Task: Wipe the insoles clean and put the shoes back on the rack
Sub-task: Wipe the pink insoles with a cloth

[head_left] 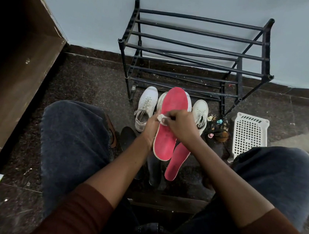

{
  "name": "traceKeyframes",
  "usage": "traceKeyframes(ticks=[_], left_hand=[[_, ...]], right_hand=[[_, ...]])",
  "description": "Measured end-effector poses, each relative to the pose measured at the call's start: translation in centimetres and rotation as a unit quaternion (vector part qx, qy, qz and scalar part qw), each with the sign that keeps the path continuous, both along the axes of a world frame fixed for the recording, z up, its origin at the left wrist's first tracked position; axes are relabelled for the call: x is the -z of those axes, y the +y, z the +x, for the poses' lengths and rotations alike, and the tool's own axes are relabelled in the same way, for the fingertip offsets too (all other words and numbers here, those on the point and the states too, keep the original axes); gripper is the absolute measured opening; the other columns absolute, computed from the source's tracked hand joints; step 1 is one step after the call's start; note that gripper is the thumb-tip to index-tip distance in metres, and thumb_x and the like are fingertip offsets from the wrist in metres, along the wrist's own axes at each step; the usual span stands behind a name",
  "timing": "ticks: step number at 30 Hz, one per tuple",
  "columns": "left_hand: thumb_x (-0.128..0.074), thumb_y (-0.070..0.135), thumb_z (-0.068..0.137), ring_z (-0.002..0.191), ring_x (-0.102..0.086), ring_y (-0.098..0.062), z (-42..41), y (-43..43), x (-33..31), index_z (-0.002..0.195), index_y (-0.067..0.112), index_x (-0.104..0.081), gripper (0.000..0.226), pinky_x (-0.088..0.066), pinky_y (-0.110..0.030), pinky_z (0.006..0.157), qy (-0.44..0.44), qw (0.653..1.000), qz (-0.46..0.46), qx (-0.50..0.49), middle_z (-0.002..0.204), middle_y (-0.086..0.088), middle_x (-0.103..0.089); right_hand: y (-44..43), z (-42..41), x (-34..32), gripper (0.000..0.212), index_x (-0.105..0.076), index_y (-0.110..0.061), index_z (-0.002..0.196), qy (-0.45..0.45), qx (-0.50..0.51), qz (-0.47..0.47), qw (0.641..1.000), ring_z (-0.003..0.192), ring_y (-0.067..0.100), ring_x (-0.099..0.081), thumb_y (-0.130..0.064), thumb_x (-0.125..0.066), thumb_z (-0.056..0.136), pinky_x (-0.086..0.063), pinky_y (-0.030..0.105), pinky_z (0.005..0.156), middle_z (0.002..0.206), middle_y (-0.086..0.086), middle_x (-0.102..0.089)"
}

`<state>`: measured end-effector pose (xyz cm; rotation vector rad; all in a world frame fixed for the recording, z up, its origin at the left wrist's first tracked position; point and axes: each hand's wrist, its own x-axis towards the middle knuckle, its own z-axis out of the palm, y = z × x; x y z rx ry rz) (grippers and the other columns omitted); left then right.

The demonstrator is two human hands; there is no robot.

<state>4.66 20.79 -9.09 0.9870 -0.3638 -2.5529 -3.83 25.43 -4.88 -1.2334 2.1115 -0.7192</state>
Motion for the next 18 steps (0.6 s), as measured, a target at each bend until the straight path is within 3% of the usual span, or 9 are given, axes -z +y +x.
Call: traceKeyframes(ticks=[4,8,10,12,15,18], left_hand=[[-0.024,0.043,0.101,0.094,-0.058,-0.027,-0.1,0.2,0.2,0.105,0.003,-0.059,0.053,-0.044,-0.04,0.09,-0.028,0.999,-0.028,0.008,0.099,-0.015,-0.061],[-0.024,0.044,0.101,0.082,-0.07,-0.025,0.2,0.3,0.7,0.095,0.005,-0.071,0.061,-0.056,-0.036,0.078,0.006,1.0,-0.006,0.014,0.088,-0.012,-0.072],[-0.023,0.044,0.101,0.079,-0.071,-0.025,0.2,0.5,0.7,0.104,0.005,-0.063,0.055,-0.058,-0.035,0.072,0.015,1.0,0.011,0.013,0.087,-0.012,-0.072],[-0.022,0.044,0.101,0.087,-0.067,-0.025,0.1,0.8,0.5,0.112,0.008,-0.057,0.051,-0.055,-0.035,0.077,0.018,1.0,0.011,0.022,0.095,-0.011,-0.068],[-0.024,0.048,0.099,0.092,-0.063,-0.025,0.2,1.0,0.6,0.113,0.011,-0.06,0.053,-0.054,-0.034,0.078,0.013,0.999,0.015,0.042,0.103,-0.01,-0.067],[-0.026,0.046,0.098,0.086,-0.067,-0.025,0.5,0.5,0.9,0.102,0.009,-0.07,0.057,-0.056,-0.034,0.074,0.019,1.0,0.008,0.023,0.097,-0.011,-0.07]], right_hand=[[1.6,0.6,-0.6,0.012,-0.069,-0.007,0.075,0.005,-0.045,0.026,0.999,0.06,0.015,-0.053,-0.016,-0.066,0.081,-0.037,0.024,0.054,0.066,0.006,-0.062],[1.6,0.3,-0.4,0.012,-0.07,-0.005,0.077,0.004,-0.037,0.036,0.999,0.06,0.015,-0.053,-0.016,-0.066,0.081,-0.037,0.024,0.05,0.071,0.012,-0.067],[0.9,-0.1,0.0,0.012,-0.072,-0.006,0.086,0.021,0.003,0.013,1.0,0.065,0.016,-0.057,-0.014,-0.064,0.083,-0.041,0.021,0.055,0.079,0.013,-0.07],[-0.1,-1.0,0.3,0.017,-0.071,-0.004,0.096,0.052,0.047,0.002,0.998,0.074,0.021,-0.062,-0.013,-0.062,0.085,-0.042,0.021,0.063,0.087,0.015,-0.07],[-1.1,-2.5,0.8,0.016,-0.07,-0.002,0.092,0.061,0.106,-0.002,0.993,0.078,0.027,-0.064,-0.014,-0.061,0.085,-0.039,0.023,0.061,0.082,0.017,-0.069],[-1.1,-2.2,0.6,0.015,-0.07,-0.002,0.087,0.042,0.082,0.003,0.996,0.065,0.022,-0.059,-0.015,-0.062,0.085,-0.033,0.018,0.051,0.071,0.011,-0.064]])
